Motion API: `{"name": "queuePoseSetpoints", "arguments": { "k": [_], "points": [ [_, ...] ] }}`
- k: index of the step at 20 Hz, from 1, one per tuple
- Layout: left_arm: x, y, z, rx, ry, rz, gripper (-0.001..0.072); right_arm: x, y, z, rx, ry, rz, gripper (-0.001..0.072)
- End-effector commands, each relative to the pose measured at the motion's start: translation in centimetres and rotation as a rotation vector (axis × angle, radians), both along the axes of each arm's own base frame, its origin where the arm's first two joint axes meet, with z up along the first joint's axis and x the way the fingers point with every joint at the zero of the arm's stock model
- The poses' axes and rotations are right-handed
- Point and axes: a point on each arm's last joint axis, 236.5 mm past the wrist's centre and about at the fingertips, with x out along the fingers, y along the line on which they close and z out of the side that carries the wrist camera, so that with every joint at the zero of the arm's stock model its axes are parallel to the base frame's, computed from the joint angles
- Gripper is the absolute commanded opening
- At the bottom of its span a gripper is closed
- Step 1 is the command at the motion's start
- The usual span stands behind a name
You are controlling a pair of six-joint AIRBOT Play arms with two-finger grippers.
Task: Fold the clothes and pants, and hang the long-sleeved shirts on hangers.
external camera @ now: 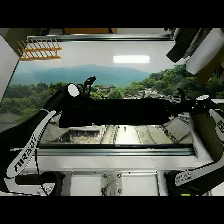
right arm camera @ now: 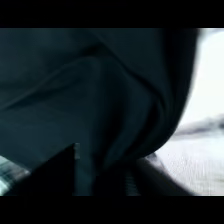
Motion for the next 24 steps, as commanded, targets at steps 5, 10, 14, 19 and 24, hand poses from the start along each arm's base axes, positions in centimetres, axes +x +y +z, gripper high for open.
{"name": "queuePoseSetpoints", "arguments": {
  "k": [5, 10, 14, 19, 24],
  "points": [
    [1.1, -0.6, 0.2, -0.009, -0.053, 0.02, 0.0005, 0.3, -0.8, 2.6, -0.071, -0.024, 0.008, 0.0011],
    [2.3, -4.5, -1.5, -0.009, -0.048, -0.047, 0.0005, 0.5, -3.2, 10.8, -0.258, -0.056, 0.093, 0.0011],
    [3.3, -9.8, -3.7, -0.015, -0.05, -0.137, 0.0005, 1.3, -0.8, 17.7, -0.331, -0.116, 0.159, 0.0011],
    [2.8, -14.1, -6.4, -0.01, -0.007, -0.241, 0.0005, 1.8, 3.8, 22.9, -0.443, -0.194, 0.283, 0.0011],
    [2.5, -15.0, -8.1, 0.001, 0.043, -0.289, 0.0006, 2.4, 8.7, 26.5, -0.466, -0.306, 0.34, 0.0011]
  ]
}}
